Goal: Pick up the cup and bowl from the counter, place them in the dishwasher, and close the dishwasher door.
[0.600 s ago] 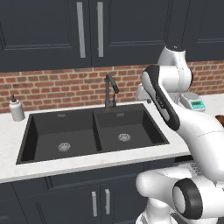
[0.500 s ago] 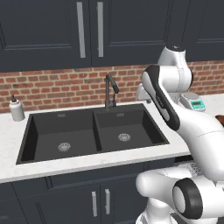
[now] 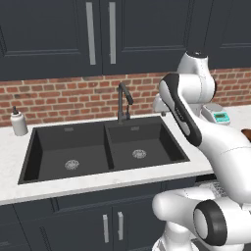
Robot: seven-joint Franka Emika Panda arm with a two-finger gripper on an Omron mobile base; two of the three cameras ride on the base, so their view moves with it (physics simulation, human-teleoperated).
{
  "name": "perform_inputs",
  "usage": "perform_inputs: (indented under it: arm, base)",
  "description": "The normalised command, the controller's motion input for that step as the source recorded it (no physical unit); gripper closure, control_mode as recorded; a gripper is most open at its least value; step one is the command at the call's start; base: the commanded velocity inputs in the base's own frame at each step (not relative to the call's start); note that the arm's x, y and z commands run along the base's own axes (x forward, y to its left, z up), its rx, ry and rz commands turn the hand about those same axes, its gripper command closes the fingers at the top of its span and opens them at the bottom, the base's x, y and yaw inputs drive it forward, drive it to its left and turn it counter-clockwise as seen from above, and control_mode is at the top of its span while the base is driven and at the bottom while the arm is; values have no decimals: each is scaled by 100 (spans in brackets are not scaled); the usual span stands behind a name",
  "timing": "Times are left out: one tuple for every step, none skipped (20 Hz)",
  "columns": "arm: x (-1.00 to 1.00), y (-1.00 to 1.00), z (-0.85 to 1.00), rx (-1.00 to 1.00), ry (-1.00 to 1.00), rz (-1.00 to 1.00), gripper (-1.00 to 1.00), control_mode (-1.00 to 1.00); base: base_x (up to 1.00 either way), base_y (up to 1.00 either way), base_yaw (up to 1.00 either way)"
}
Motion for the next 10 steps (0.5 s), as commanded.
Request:
perform_inputs:
  arm:
    - [0, 0, -14, 0, 2, 0, -100, -100]
    - [-1, 0, -15, 0, 3, 0, -100, -100]
    - [0, 0, -19, 0, 7, 0, -100, -100]
    - [0, 0, -17, 0, 9, 0, -100, -100]
    - [-8, 5, -13, 0, 7, 0, -100, -100]
    - [-19, 14, -13, 0, 8, 5, -100, -100]
    - [-15, 18, -12, 0, 9, 12, -100, -100]
    - [-12, 11, -10, 0, 12, 19, -100, -100]
    - [0, 1, -9, 0, 15, 16, -100, -100]
    - [0, 0, -22, 0, 9, 14, -100, -100]
  base:
    - [0, 0, 0]
    - [0, 0, 0]
    - [0, 0, 0]
    - [0, 0, 0]
    - [0, 0, 0]
    - [0, 0, 0]
    - [0, 0, 0]
    - [0, 0, 0]
    - [0, 0, 0]
    - [0, 0, 0]
